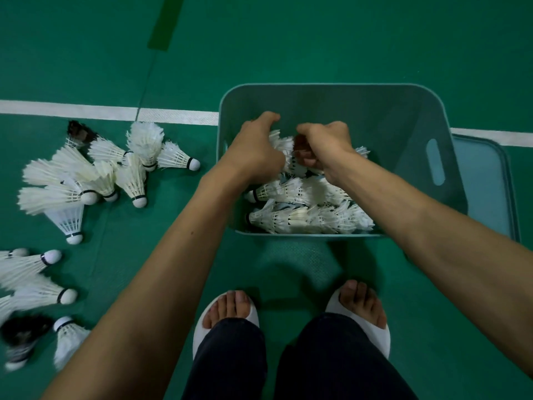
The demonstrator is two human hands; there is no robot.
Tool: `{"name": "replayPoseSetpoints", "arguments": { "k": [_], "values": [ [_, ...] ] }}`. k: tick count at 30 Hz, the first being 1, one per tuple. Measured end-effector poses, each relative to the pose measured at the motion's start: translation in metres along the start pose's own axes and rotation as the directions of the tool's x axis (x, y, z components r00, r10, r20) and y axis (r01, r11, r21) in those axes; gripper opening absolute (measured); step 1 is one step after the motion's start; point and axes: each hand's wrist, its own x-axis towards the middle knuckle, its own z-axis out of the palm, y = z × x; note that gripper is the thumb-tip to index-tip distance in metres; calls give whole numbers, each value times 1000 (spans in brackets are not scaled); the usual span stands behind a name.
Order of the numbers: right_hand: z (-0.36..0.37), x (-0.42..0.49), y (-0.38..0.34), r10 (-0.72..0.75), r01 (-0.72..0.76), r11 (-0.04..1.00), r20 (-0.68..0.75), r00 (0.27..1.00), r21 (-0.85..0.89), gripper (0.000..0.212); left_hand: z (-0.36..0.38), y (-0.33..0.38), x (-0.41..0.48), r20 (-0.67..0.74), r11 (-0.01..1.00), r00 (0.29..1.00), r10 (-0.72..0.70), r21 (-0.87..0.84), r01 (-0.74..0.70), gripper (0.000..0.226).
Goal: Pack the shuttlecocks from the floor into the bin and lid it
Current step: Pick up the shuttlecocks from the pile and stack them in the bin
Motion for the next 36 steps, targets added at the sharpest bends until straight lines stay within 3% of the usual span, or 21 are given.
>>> {"name": "replayPoseSetpoints", "arguments": {
  "k": [3, 6, 10, 13, 15, 18, 20, 22, 26, 28, 32, 36],
  "values": [
    [-7, -15, -2, 6, -6, 1000, -17, 1000, -12, 16, -12, 3, -17, -50, 999, 998, 45, 22, -44, 66],
    [-15, -36, -5, -48, 40, 988, -52, 997, -152, 24, -27, -2, -39, -129, 993, 986, 102, -54, -110, 53],
    [-12, -81, -21, -292, 248, 903, -77, 953, -352, 24, -48, -20, -66, -325, 967, 920, 221, -52, -251, 26],
    [19, -125, -41, -518, 470, 803, -40, 854, -367, 18, -60, -52, -82, -572, 982, 812, 115, -56, -179, 14],
    [51, -151, -51, -621, 588, 731, 17, 783, -347, 16, -66, -82, -88, -607, 993, 795, 5, -88, -74, 11],
    [105, -179, -49, -626, 645, 617, 214, 750, -451, 12, -73, -138, -92, -565, 981, 803, -190, -89, 170, 18],
    [134, -189, -36, -498, 644, 534, 412, 763, -547, 12, -74, -169, -93, -563, 943, 763, -316, -102, 315, 29],
    [155, -193, -19, -357, 627, 455, 516, 779, -632, 14, -71, -188, -91, -540, 898, 732, -417, -118, 424, 45],
    [182, -170, 13, -377, 587, 382, 459, 804, -714, 23, -66, -209, -68, -537, 886, 723, -435, -111, 451, 67],
    [194, -151, 22, -422, 562, 407, 398, 815, -720, 32, -64, -216, -52, -556, 883, 718, -417, -60, 466, 82],
    [214, -127, 26, -429, 494, 568, 275, 860, -659, 63, -64, -229, -40, -706, 855, 647, -287, 115, 505, 101],
    [238, -119, 17, -510, 534, 518, 260, 820, -668, 78, -74, -248, -34, -790, 812, 569, -228, 168, 558, 109]
  ]
}}
